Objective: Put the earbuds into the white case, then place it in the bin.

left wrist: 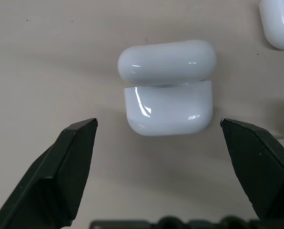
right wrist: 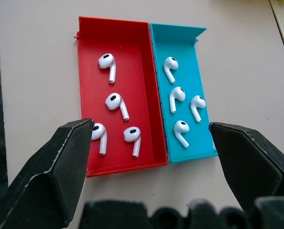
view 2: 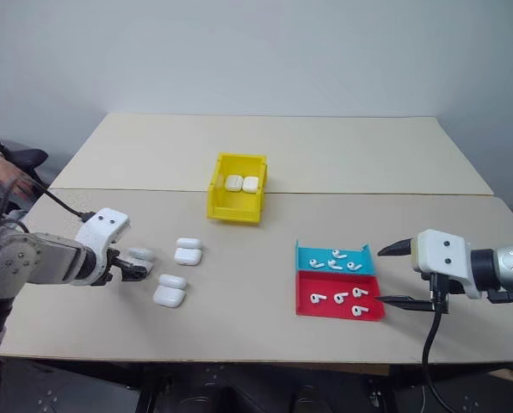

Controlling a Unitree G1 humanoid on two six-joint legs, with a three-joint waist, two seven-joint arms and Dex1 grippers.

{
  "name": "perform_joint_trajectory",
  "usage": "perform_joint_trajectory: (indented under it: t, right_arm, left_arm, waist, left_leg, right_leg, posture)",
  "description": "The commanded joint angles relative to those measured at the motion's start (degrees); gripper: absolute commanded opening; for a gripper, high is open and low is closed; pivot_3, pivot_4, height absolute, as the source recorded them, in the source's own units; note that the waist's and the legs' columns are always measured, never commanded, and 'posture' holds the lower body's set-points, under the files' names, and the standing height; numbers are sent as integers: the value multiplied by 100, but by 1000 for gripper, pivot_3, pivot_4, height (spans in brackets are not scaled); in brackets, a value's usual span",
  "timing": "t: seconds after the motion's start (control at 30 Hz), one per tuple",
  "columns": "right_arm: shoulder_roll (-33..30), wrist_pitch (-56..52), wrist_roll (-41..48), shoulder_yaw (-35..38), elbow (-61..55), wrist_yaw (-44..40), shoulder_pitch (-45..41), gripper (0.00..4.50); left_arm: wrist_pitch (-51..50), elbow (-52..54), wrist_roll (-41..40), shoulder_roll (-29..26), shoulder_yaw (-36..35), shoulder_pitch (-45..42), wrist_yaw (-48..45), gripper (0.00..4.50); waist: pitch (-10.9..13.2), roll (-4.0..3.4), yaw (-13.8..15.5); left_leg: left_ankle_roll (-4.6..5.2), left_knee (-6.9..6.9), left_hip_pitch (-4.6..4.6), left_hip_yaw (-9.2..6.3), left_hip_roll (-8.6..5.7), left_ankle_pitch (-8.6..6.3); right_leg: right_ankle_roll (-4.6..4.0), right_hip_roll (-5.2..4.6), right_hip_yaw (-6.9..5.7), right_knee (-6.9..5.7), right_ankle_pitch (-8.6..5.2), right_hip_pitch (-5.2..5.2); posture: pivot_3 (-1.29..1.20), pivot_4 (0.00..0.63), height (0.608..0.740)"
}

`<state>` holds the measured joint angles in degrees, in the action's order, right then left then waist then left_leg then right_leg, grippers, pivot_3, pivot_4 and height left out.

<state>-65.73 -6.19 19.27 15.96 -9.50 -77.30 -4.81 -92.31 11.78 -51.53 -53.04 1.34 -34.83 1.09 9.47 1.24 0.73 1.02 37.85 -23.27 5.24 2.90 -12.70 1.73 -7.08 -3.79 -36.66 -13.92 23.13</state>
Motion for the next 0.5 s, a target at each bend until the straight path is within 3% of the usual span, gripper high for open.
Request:
perform_joint_trajectory:
  t: [0.03,0.5]
  right_arm:
    - [-126,-70,80,272,-134,22,18,4486]
    - [-121,-117,57,388,-186,87,139,4486]
  left_arm:
    - [-19,-88,282,90,47,-249,-4,4500]
    - [-19,-392,967,437,312,-431,-407,4500]
  waist:
    - [0,0,0]
    - [1,2,-3]
  left_leg:
    - [0,0,0,1,0,0]
    - [-3,0,0,4,-2,2]
  right_leg:
    - [0,0,0,0,0,0]
    - [1,-1,0,-1,0,0]
  posture:
    - [0,150,740]
    - [0,150,740]
